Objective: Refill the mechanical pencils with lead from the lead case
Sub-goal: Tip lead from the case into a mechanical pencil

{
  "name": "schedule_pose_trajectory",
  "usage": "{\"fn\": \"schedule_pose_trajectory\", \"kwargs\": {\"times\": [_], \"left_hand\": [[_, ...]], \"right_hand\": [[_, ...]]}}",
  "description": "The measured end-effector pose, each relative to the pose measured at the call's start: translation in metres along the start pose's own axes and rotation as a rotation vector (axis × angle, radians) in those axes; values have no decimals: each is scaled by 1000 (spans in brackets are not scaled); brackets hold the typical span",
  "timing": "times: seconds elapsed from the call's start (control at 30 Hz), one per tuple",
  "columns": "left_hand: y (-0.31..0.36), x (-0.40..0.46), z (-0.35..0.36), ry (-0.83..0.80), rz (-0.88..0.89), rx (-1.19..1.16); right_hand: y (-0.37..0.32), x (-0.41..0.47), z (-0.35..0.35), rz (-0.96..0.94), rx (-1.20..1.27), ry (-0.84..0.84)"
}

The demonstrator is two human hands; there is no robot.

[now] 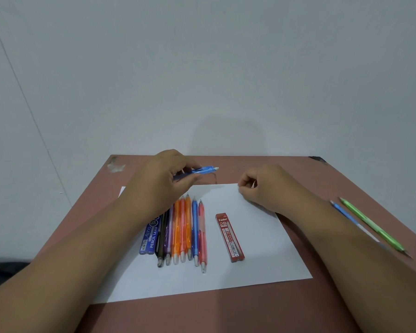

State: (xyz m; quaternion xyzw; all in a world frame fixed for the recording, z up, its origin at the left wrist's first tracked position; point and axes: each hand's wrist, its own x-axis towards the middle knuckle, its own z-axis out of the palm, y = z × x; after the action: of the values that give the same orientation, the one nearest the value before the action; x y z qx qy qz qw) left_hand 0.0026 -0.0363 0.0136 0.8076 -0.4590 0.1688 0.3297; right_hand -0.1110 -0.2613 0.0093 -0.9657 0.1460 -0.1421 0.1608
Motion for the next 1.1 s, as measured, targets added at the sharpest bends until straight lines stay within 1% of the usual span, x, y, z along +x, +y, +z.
{"fn": "schedule_pose_trajectory", "kwargs": {"times": [0.4,0.53,0.6,0.67,0.73,0.8,0.87,1.1], "left_hand": [[0,-1,1,-2,10,-17],[-2,-1,1,-13,12,-5],[-2,-1,2,-23,15,-2],[-2,0,3,-25,20,-2],[-1,0,3,-29,23,0],[-1,0,3,-30,24,4],[-2,0,3,-27,30,-1],[3,0,5,-47,43,-19]], "right_hand": [[2,-3,-4,121,128,-52],[0,-6,-7,125,150,-25],[-4,-8,-9,94,183,47],[-10,-10,-11,-1,294,160],[-19,-13,-11,-105,396,235],[-26,-15,-8,-171,397,243],[-29,-16,-4,-195,388,234],[-31,-15,0,-155,441,237]]}}
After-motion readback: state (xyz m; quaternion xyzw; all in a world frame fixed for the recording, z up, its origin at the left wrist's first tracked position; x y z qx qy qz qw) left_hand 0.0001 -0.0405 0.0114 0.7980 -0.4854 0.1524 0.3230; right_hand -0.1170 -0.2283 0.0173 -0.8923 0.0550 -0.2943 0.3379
